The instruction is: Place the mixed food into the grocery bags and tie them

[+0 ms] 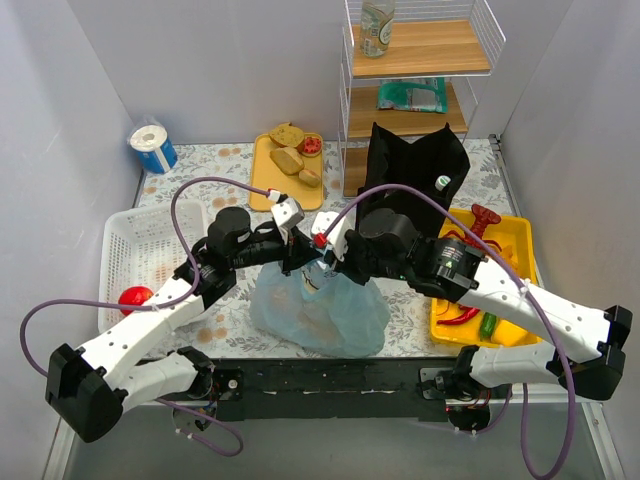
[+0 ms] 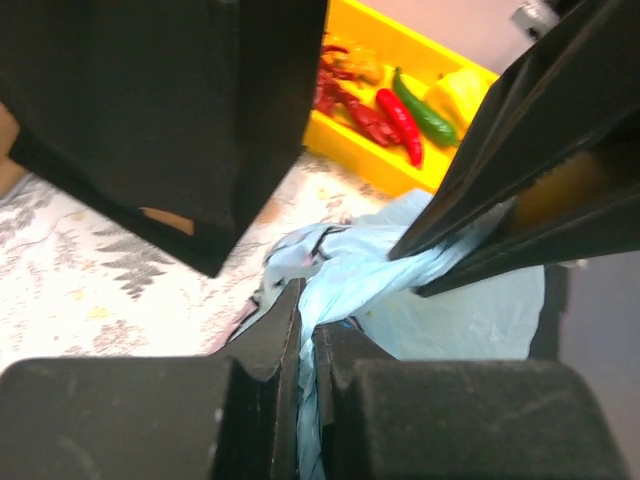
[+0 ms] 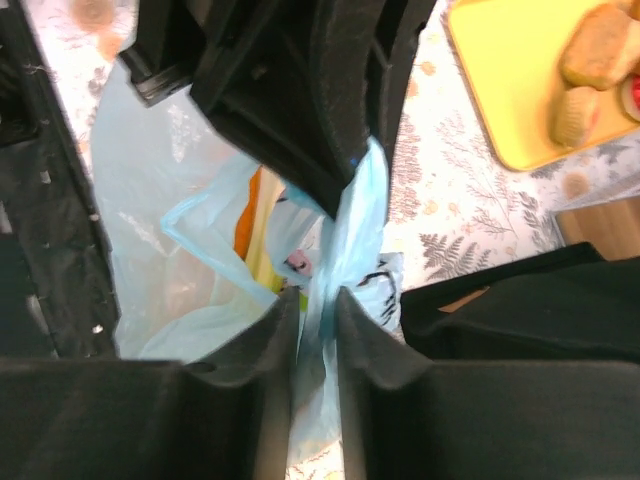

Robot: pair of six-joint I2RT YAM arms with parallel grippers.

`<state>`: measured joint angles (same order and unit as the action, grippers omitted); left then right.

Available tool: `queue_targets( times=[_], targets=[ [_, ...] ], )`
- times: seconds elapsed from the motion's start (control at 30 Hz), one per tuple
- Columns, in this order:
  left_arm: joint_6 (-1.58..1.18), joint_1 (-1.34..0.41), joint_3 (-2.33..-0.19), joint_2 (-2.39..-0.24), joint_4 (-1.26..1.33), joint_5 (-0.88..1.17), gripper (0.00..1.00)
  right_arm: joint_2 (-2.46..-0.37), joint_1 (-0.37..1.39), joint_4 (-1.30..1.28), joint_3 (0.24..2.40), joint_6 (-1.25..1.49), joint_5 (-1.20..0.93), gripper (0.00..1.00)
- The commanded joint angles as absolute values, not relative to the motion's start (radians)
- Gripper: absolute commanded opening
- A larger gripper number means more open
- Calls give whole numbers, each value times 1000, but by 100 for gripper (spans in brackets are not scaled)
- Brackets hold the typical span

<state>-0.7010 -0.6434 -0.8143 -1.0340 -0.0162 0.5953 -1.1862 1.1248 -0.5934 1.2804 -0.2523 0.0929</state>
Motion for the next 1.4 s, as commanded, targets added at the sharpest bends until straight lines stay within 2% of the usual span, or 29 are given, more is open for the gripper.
queue_targets(
  times=[0.0,0.07,0.1,0.2,0.47,0.83,1.03,1.13,1.37],
  targets=[
    [-626,-644,-815,-1017,6,518,0,-1140,1054,-606,1309,-209,-78,45],
    [-621,-644,-819,-1023,-20,569,0,-1129,1014,-585,1302,-213,-167,58],
    [-615,-644,-824,-1029,-34,580,0,-1121,968,-574,1298,-215,-193,68],
    [-611,-649,-821,-1032,-35,597,0,-1120,882,-540,1314,-215,-276,73],
    [-563,-683,-819,-1020,-58,468,0,-1206,721,-394,1342,-161,-472,65],
    [-499,-696,-815,-982,-87,345,0,-1449,687,-322,1440,-187,-476,59],
    [-474,-704,-816,-974,-104,350,0,-1653,686,-440,1604,-374,-544,59],
    [-460,-710,-821,-976,-117,331,0,-1749,686,-557,1681,-540,-714,59],
    [-426,-716,-816,-962,-135,244,0,-1878,680,-877,1828,-797,-925,57]
  ],
)
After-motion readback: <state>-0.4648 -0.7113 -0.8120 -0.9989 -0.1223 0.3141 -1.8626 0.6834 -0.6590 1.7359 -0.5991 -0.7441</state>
